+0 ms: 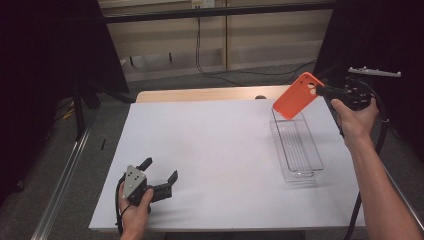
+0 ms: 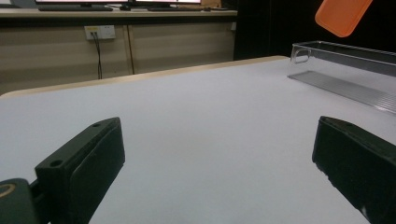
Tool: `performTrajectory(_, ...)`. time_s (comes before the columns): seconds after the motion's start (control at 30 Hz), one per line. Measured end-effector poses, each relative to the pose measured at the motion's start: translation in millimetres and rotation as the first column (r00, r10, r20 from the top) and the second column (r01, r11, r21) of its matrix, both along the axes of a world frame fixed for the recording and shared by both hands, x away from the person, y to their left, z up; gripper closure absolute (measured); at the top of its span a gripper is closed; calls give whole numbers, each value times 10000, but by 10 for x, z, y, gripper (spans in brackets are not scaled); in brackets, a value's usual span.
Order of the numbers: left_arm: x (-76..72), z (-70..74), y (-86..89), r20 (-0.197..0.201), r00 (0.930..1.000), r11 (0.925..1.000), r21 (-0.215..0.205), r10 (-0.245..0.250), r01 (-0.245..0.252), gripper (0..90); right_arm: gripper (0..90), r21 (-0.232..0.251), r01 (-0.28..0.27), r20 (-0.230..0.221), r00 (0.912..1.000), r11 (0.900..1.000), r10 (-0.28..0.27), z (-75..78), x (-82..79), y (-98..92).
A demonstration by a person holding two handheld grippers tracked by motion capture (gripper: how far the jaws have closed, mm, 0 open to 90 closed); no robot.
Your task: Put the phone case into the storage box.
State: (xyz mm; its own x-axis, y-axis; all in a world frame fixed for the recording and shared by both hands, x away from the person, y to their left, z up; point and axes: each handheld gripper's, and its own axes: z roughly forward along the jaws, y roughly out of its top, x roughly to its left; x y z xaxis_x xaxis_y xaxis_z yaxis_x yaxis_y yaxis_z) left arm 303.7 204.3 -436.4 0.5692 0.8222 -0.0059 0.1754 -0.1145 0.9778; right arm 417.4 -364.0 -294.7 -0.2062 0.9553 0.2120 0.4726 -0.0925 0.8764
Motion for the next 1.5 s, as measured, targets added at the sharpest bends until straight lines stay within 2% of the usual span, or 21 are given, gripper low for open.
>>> performTrajectory(0.1,-4,0,-5,-21,10000,10000,-20,-70,70,22,806,-54,-21,-42,10000,10000,21,-18,23,-8)
performTrajectory(0.23,10,-16,2,-227,9997,9999,-11,-111,111,21,805,-494,51,-67,10000,9988,-55,-53,70,-10)
performTrajectory(0.33,10,-16,4,-213,9998,10000,-31,-59,58,21,805,-597,36,85,10000,9982,-31,-64,88,-15)
performTrajectory(0.5,11,-16,3,-217,9997,9999,9,-102,102,21,806,-1060,-64,147,9999,9943,80,-79,123,3)
performTrajectory(0.67,13,-20,5,-271,9996,10000,-70,-58,56,21,806,-1225,-198,56,9998,9923,206,-111,164,22)
performTrajectory(0.93,17,-25,0,-306,9995,9999,-135,-49,45,21,806,-1332,-118,-84,9999,9910,107,-163,215,-6)
performTrajectory(1.1,23,-28,2,-322,9994,9999,10,-110,110,21,806,-1523,-107,-269,9996,9883,67,-213,254,-10)
performTrajectory(1.37,20,-28,-4,-317,9994,9999,-14,-138,137,21,806,-2194,-178,-541,9985,9755,61,-290,313,50)
performTrajectory(1.5,19,-27,-1,-314,9994,9999,-46,-132,130,21,806,-2268,-190,-634,9980,9738,47,-324,344,75)
